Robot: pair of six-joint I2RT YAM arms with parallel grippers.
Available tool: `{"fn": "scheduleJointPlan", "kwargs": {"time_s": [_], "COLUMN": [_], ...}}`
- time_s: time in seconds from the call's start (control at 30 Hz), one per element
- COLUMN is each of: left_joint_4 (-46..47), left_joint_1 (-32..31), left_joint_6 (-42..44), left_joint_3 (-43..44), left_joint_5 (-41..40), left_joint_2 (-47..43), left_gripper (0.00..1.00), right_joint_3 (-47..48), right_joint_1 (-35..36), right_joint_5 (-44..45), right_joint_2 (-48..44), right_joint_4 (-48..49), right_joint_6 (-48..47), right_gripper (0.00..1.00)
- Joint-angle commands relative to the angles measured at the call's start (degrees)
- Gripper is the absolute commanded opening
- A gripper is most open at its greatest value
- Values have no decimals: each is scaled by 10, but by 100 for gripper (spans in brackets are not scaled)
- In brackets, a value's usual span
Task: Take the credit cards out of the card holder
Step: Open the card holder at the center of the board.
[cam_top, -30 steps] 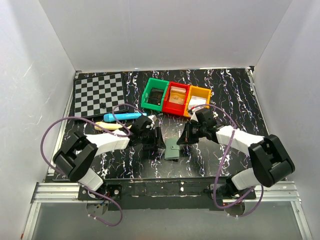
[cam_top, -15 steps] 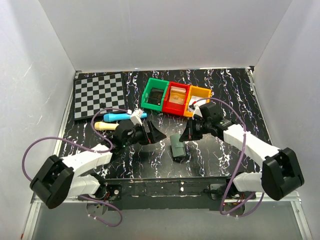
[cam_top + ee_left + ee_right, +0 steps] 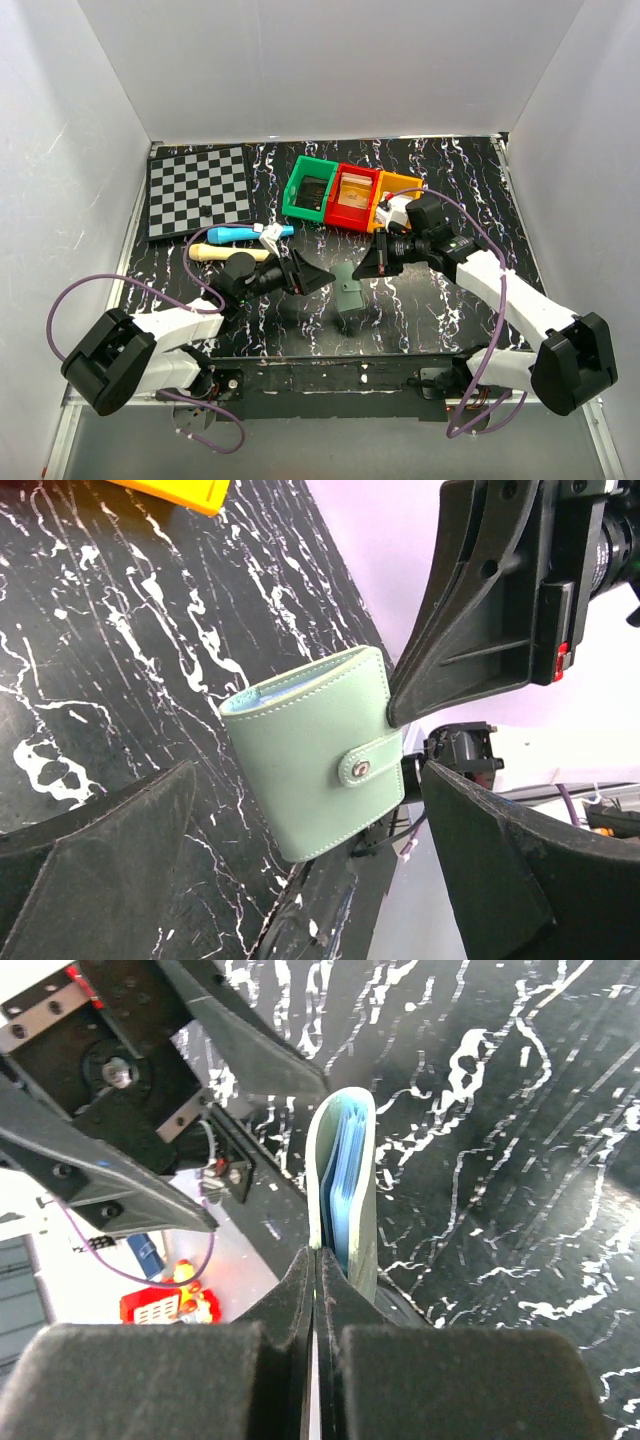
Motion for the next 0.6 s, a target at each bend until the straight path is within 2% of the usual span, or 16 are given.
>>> {"fn": "scheduleJointPlan", "kwargs": {"time_s": [0.0,0.4,0.57], "left_joint_4": [65,117,150], "left_joint_1": [6,10,11], "left_joint_6": [-5,-22,-32], "left_joint_3": [-3,-4,-8], "left_joint_5": [27,68,84], "left_joint_2": [-7,-2,4], "left_gripper": [97,97,96], "right_joint_3": [36,1,-5], "right_joint_1": [3,3,3], "right_joint_5": [-79,-164,-172], "right_joint_2": [-20,-23,-21], "right_joint_4": [56,193,208], "right_joint_6": [35,126,137], "right_gripper": [1,1,1]}}
